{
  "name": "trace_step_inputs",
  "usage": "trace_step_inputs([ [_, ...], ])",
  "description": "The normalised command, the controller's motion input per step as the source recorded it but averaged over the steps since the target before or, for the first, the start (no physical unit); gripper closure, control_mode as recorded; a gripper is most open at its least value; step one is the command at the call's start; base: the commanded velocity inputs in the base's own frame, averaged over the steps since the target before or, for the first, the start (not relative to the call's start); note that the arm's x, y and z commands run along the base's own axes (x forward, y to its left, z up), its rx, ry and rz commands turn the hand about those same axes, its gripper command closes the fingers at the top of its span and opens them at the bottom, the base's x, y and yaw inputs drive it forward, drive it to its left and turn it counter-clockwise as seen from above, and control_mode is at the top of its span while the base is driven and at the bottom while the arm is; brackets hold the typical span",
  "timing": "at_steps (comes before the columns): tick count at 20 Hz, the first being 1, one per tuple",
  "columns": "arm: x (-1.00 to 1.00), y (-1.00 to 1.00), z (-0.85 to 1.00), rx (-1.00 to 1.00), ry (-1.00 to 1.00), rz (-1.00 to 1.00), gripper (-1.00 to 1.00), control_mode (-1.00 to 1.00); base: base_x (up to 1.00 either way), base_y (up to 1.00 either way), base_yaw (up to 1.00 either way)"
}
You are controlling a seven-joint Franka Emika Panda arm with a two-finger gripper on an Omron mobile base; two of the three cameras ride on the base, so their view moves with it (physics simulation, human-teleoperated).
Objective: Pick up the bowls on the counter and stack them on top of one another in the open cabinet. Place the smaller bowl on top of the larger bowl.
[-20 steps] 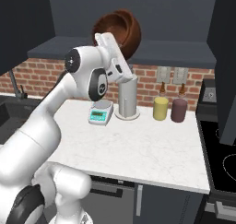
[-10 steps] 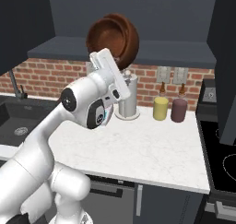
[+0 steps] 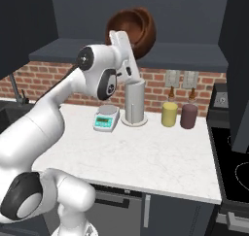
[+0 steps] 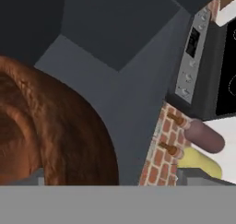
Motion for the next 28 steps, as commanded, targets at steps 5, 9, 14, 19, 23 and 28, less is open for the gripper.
trace_step_inputs([
  [5, 0.66, 0.0, -0.54, 0.02, 0.44, 0.0, -1.0, -1.0, 0.0, 0.0, 0.0],
  [9, 0.21, 0.0, -0.74, 0.0, 0.15, 0.0, -1.0, -1.0, 0.0, 0.0, 0.0],
  [14, 0.12, 0.1, -0.95, 0.0, 0.1, 0.0, -1.0, -1.0, 0.0, 0.0, 0.0],
  [19, 0.26, 0.02, -0.41, 0.0, -0.06, 0.0, -1.0, -1.0, 0.0, 0.0, 0.0],
  [23, 0.55, 0.02, 0.31, -0.01, -0.08, 0.0, -1.0, -1.0, 0.0, 0.0, 0.0],
  [28, 0.67, 0.02, 0.3, -0.07, -0.03, 0.0, -1.0, -1.0, 0.0, 0.0, 0.0],
])
